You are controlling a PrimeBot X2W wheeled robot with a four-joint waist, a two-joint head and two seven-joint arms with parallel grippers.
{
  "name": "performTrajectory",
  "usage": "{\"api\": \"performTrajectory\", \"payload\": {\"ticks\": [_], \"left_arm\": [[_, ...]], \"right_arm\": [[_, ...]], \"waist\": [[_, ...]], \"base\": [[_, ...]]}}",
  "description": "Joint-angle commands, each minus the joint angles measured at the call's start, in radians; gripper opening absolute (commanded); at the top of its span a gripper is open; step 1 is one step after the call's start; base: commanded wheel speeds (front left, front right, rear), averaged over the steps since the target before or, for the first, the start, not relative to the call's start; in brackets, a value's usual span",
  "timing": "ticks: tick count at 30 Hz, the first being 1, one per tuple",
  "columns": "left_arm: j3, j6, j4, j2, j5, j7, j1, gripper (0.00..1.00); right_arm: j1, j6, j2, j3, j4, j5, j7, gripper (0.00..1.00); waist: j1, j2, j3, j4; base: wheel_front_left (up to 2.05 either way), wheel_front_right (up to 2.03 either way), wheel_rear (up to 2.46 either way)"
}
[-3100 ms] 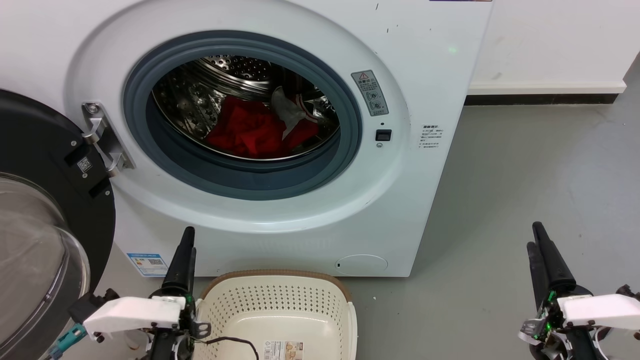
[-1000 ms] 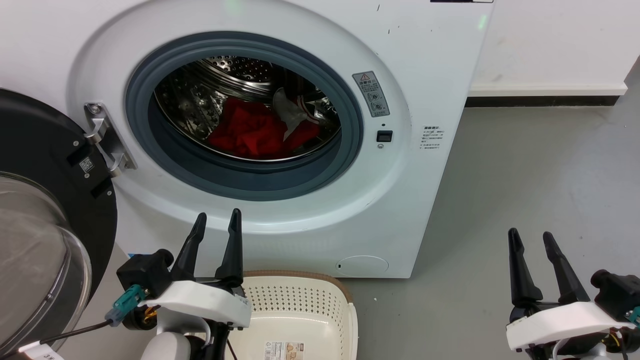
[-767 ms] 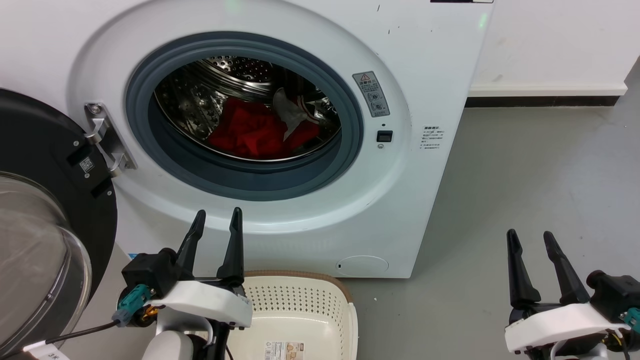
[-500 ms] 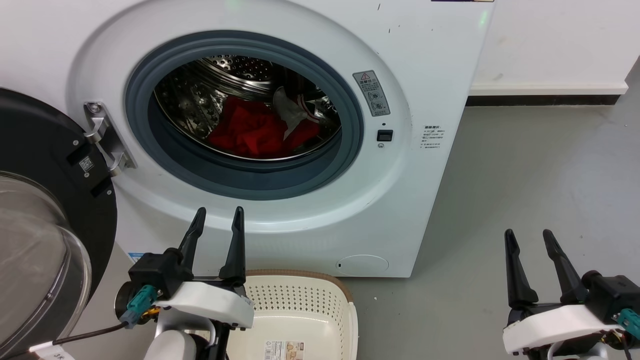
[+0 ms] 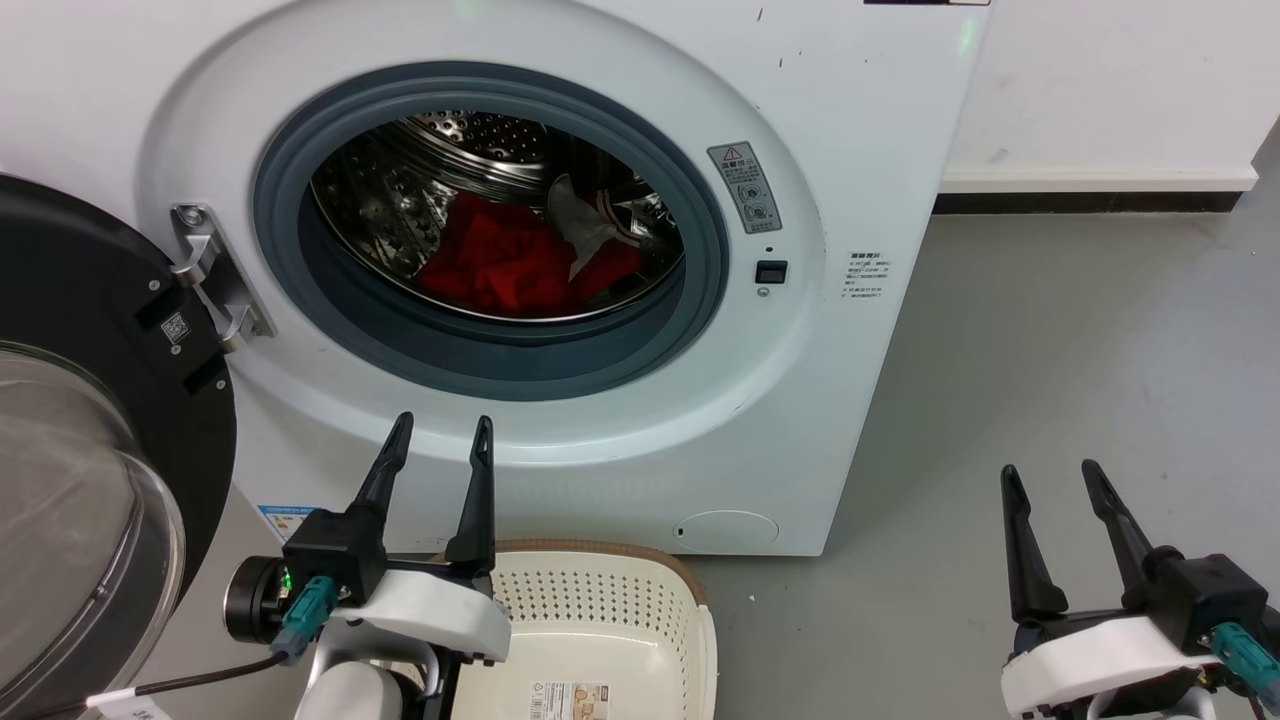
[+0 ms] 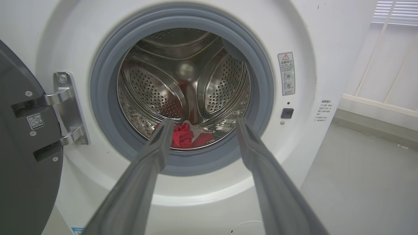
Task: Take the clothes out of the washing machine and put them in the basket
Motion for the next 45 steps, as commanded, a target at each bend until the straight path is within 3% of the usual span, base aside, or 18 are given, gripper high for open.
{"api": "performTrajectory", "payload": {"ticks": [1, 16, 45], "left_arm": [[-0.004, 0.006, 0.001, 0.002, 0.024, -0.009, -0.011, 1.00], [0.003, 0.021, 0.020, 0.001, 0.120, -0.036, -0.001, 1.00], [0.032, 0.037, 0.078, 0.001, 0.108, -0.035, -0.054, 1.00]], "right_arm": [[0.009, 0.000, 0.000, 0.001, -0.008, -0.023, -0.009, 1.00], [0.018, 0.000, 0.001, -0.001, -0.008, -0.131, -0.026, 1.00], [-0.017, 0.000, 0.001, 0.014, -0.013, -0.107, -0.016, 1.00]], "waist": [[0.0000, 0.0000, 0.000, 0.000], [0.0000, 0.0000, -0.001, 0.002], [0.0000, 0.0000, 0.043, -0.021]], "base": [[0.00, 0.00, 0.00], [0.00, 0.00, 0.00], [0.00, 0.00, 0.00]]}}
